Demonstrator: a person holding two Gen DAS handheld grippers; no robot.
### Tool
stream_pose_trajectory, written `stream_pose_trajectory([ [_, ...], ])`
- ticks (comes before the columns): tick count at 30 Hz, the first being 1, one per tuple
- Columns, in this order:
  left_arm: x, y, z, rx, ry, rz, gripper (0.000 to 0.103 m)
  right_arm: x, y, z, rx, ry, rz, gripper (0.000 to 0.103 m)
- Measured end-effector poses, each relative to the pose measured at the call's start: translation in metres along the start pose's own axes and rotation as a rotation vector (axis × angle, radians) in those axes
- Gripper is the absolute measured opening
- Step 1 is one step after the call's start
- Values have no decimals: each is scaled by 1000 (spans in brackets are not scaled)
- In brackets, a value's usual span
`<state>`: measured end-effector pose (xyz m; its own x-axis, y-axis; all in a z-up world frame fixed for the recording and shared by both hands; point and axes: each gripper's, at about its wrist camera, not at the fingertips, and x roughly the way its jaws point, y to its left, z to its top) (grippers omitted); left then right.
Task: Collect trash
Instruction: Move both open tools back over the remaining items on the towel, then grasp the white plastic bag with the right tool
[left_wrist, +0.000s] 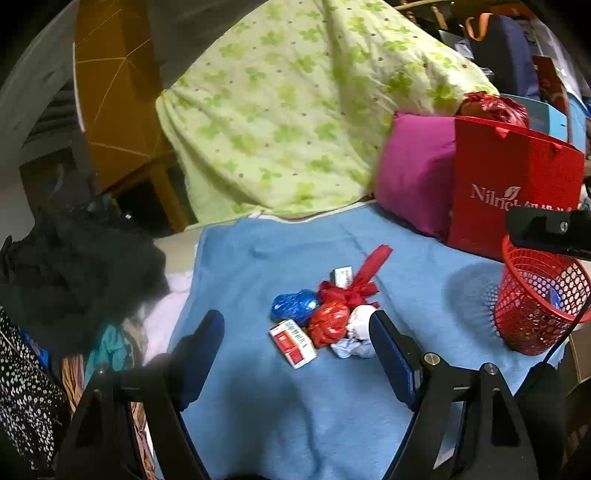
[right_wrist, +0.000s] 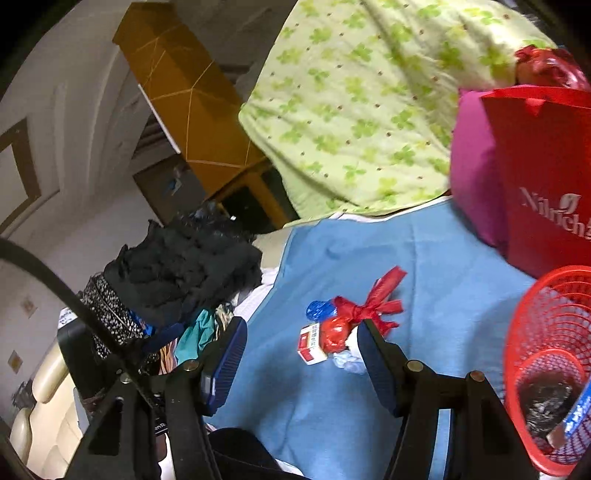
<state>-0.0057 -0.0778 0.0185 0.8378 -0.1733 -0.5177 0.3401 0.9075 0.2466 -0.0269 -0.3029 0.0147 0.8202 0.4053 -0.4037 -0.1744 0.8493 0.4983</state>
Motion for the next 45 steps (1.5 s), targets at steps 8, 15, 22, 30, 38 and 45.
stream_pose_trajectory([
  [8, 19, 18, -11, -32, 34, 7, 81, 33, -1, -3, 7, 59, 0, 67],
  [15, 57, 35, -31, -70, 127, 1, 81, 78, -26, -12, 63, 164, -18, 67],
  [22, 116, 59, -64, -177, 298, -64, 81, 144, -65, -26, 129, 291, -44, 65],
  [30, 180, 61, -70, -304, 390, -218, 81, 227, -101, -44, 183, 368, -55, 58],
  [38, 253, 44, -69, -341, 488, -240, 81, 275, -120, -46, 200, 407, -32, 45],
  [45, 277, 43, -82, -414, 551, -277, 56, 266, -128, -51, 204, 393, -5, 18],
])
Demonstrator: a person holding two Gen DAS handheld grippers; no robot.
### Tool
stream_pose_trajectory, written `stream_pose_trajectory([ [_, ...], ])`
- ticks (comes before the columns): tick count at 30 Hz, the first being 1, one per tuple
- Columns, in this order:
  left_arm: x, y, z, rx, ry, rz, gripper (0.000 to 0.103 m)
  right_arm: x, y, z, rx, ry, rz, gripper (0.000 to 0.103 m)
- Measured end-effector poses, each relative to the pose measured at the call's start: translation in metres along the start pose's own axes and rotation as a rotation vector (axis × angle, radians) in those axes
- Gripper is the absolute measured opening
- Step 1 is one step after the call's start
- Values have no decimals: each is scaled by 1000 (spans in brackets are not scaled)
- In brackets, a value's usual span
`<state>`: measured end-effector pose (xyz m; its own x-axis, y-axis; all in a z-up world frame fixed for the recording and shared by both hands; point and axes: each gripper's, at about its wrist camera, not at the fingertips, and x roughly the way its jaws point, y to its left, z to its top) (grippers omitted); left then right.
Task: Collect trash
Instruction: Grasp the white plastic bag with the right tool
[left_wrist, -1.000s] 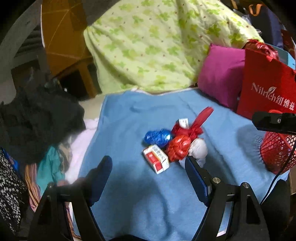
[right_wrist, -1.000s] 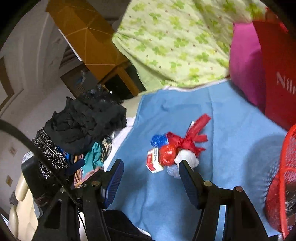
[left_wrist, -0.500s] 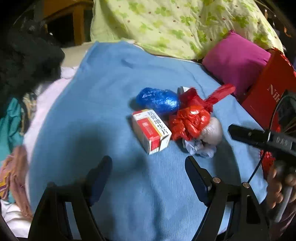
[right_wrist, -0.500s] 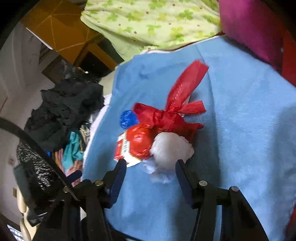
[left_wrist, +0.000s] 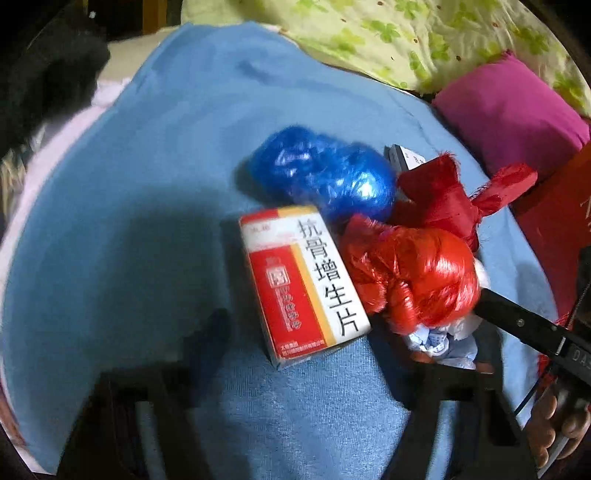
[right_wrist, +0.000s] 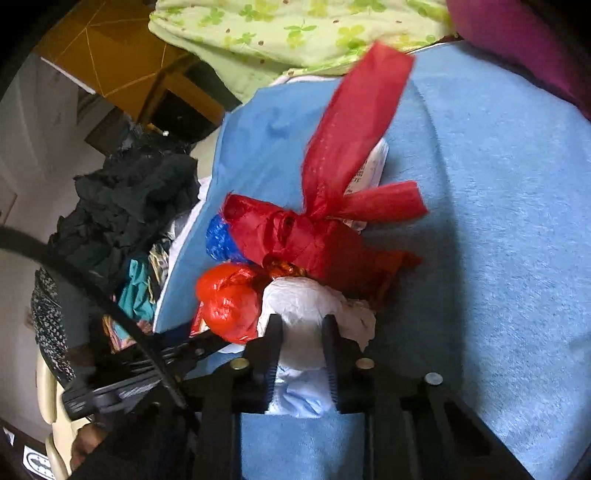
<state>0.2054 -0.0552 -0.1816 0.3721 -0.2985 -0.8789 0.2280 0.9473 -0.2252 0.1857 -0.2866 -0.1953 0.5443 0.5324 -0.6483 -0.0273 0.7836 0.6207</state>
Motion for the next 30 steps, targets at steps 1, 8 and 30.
stream_pose_trajectory([
  [1, 0, 2, -3, -9, 4, -10, 56, -5, 0, -2, -2, -7, 1, 17],
  [8, -35, 3, -38, 17, -56, 29, 54, -46, 10, -16, -19, -70, 18, 12],
  [30, -136, 4, -84, 115, -267, 74, 52, 6, 17, -6, 39, -13, -74, 36],
])
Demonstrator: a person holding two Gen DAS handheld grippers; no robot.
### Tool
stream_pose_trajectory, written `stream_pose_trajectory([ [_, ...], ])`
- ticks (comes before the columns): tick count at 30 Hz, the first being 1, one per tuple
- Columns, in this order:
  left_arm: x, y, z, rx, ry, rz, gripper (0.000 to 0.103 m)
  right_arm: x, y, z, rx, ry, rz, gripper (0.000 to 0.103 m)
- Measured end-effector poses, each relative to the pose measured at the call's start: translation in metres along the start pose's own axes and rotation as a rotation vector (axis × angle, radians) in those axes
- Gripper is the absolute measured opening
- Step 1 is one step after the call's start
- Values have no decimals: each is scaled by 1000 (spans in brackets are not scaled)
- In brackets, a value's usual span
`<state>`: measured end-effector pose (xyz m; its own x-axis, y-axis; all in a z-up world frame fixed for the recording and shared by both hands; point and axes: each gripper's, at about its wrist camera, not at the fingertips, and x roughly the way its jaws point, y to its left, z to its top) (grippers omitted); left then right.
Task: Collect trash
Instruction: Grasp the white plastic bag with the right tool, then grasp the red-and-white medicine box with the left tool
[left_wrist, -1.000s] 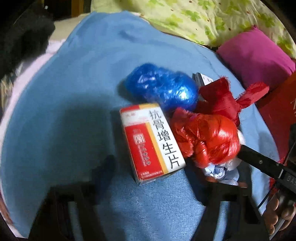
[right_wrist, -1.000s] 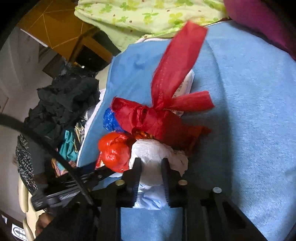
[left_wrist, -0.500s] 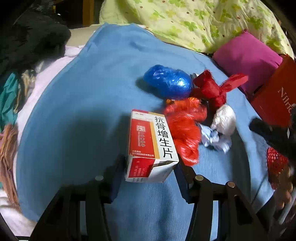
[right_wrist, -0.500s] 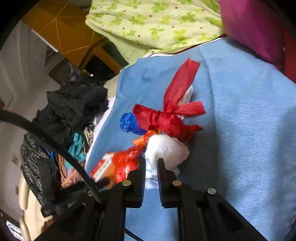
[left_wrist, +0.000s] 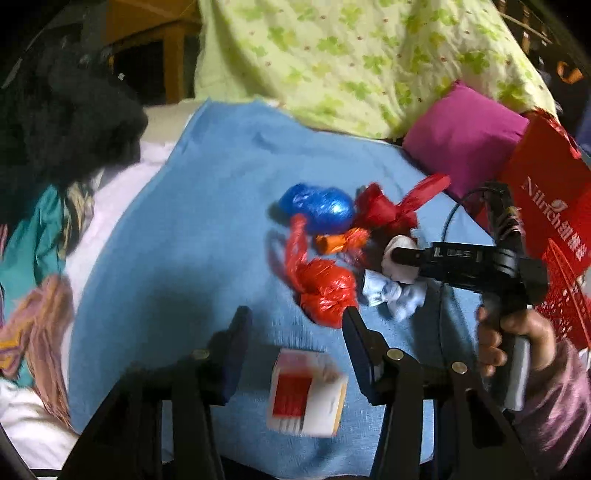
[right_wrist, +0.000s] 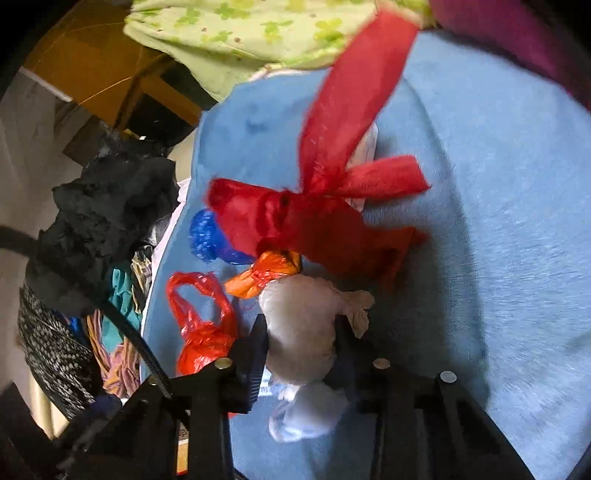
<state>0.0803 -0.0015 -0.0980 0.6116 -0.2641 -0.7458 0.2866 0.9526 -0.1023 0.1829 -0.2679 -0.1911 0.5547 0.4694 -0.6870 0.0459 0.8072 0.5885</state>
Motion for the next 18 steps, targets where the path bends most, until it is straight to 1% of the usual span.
stream_pose_trajectory([
  [2, 5, 0, -3, 6, 16, 31, 52, -22, 2, -5, -22, -39, -7, 36],
  [4, 11, 4, -9, -11, 33, 26, 52, -44, 6, -9, -51, -74, -14, 36],
  [6, 16, 8, -23, -24, 66, 37, 61, -73, 13, -19, -94, -116, -15, 36],
  [8, 19, 13, -35, -45, 90, 46, 64, -93, 18, -28, -120, -140, -8, 36],
  [10, 17, 19, -43, -62, 110, 36, 67, -113, 19, -41, -137, -160, 5, 36],
  [12, 10, 22, -48, -81, 124, 49, 76, -127, 17, -52, -147, -177, 12, 36],
  [14, 3, 25, -56, -106, 127, 54, 80, -137, 16, -65, -157, -197, 10, 36],
  [16, 1, 23, -65, -108, 142, 48, 80, -140, 15, -72, -156, -206, 8, 36],
  [18, 0, 20, -74, -102, 162, 68, 80, -139, 15, -78, -150, -204, 24, 36],
])
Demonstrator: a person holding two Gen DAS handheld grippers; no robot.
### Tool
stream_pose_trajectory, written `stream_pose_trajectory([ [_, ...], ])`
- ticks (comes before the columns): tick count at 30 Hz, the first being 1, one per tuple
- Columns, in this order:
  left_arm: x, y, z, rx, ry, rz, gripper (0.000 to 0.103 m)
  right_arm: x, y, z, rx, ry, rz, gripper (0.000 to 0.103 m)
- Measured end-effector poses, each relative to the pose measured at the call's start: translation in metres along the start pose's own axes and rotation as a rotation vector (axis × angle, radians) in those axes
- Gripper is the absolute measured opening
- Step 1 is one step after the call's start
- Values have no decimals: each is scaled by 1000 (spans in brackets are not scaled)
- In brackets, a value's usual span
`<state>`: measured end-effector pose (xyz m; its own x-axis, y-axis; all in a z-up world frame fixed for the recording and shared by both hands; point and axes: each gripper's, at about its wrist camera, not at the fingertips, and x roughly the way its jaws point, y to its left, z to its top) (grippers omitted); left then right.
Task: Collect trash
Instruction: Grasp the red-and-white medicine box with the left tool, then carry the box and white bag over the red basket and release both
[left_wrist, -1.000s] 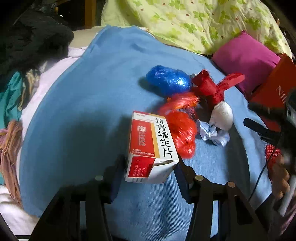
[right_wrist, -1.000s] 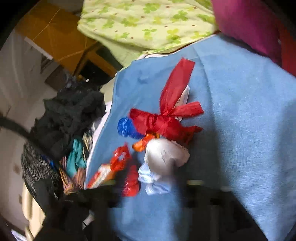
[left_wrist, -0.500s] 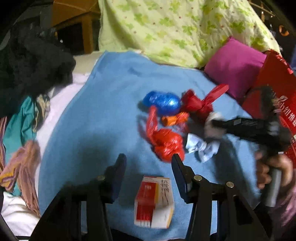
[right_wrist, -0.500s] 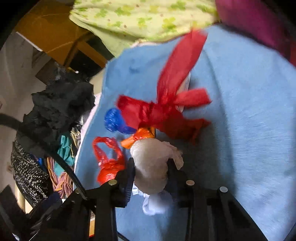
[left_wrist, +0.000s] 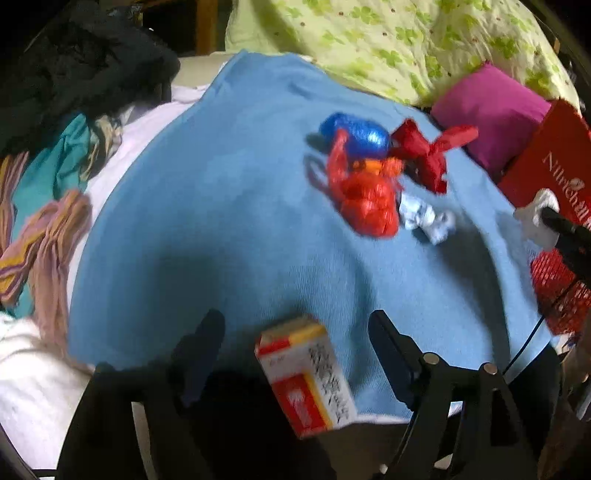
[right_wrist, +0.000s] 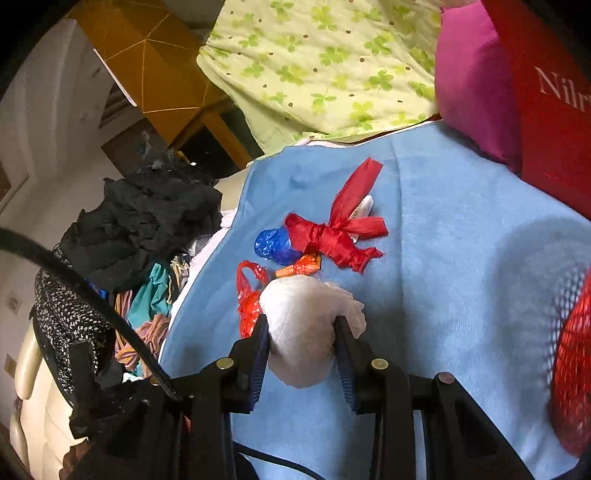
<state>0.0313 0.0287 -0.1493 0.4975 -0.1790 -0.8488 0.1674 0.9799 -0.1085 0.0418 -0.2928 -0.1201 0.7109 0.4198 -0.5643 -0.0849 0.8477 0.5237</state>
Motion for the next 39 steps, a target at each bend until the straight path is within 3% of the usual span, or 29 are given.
stream_pose_trajectory([
  [7, -6, -8, -21, -4, 6, 62, 84, 0, 8, -9, -23, 3, 22, 36],
  [10, 10, -4, -19, -13, 53, 94, 86, -1, 8, -11, -18, 2, 32, 36],
  [14, 35, 7, -20, -70, 119, 60, 86, -9, 8, -13, -31, -12, 33, 36],
  [16, 42, 10, -21, -87, 132, 28, 79, -11, 6, -13, -24, -17, 34, 36],
  [17, 48, 12, -22, -101, 153, 6, 62, -13, 4, -12, -20, -21, 34, 36],
  [18, 50, 12, -22, -110, 159, -33, 55, -14, 4, -12, -18, -26, 33, 36],
  [19, 49, 10, -21, -104, 152, -39, 55, -15, 3, -12, -16, -29, 33, 36],
  [21, 44, 0, -19, -47, 124, -3, 54, -20, 4, -10, -10, -33, 39, 36],
  [28, -2, -49, 11, 71, -5, -2, 54, -67, 15, -3, -34, -135, 70, 36],
  [34, -66, -128, 50, 259, -203, 36, 54, -135, 15, 8, -50, -257, 37, 36],
  [39, -105, -197, 60, 394, -341, 29, 54, -195, -3, 7, -24, -353, -23, 36],
])
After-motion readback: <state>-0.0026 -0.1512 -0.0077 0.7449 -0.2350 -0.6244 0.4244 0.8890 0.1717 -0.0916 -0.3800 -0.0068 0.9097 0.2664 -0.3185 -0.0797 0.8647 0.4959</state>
